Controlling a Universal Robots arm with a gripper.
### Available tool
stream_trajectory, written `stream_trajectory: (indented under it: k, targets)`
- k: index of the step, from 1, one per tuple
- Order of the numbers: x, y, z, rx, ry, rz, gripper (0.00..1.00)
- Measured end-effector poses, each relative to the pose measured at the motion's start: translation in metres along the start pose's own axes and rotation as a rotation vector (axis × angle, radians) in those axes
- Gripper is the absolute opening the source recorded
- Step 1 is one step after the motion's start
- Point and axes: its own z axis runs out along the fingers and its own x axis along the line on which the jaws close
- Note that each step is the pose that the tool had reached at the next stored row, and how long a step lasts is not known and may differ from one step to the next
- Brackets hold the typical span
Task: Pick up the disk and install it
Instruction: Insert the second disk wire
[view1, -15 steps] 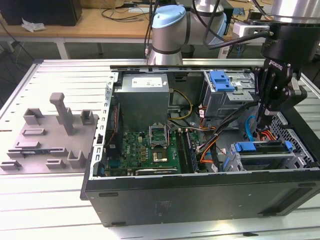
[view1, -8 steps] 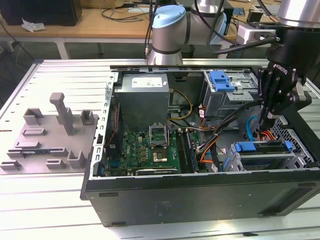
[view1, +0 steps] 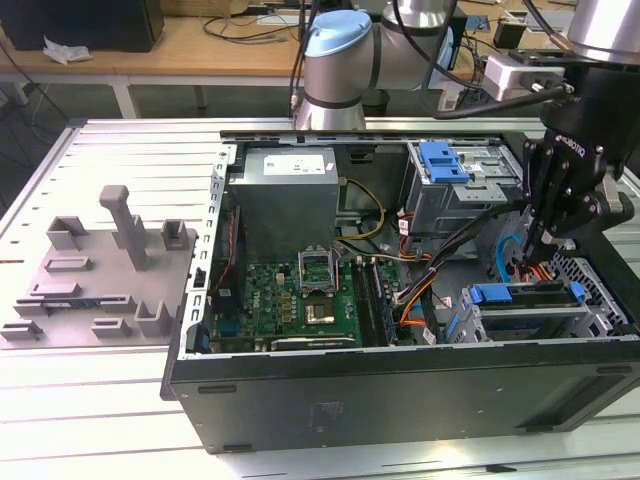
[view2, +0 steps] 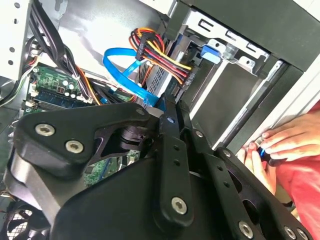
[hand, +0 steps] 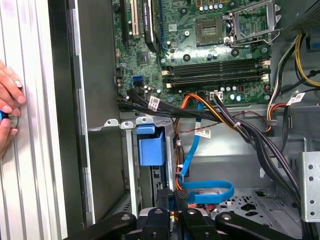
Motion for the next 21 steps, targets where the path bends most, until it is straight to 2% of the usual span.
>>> stream_trajectory:
  k: [3, 5, 8, 10, 12, 14, 21]
  targets:
    - [0.0027, -0.0009, 0.0005, -0.0007, -0.0099, -0.001, 0.16]
    - [0.0048, -0.0014, 0.0009, -0.0018, -0.0265, -0.001, 0.16]
    - [0.0071, -0.0019, 0.0013, -0.0029, -0.0438, -0.003, 0.16]
    - [0.0108, -0.0026, 0.0020, -0.0041, -0.0617, -0.004, 0.16]
    - [0.0136, -0.0031, 0.0025, -0.0049, -0.0727, -0.004, 0.16]
    - [0.0162, -0.0033, 0.0029, -0.0054, -0.0809, -0.004, 0.16]
    - [0.0229, -0.0039, 0.0041, -0.0068, -0.0991, -0.005, 0.16]
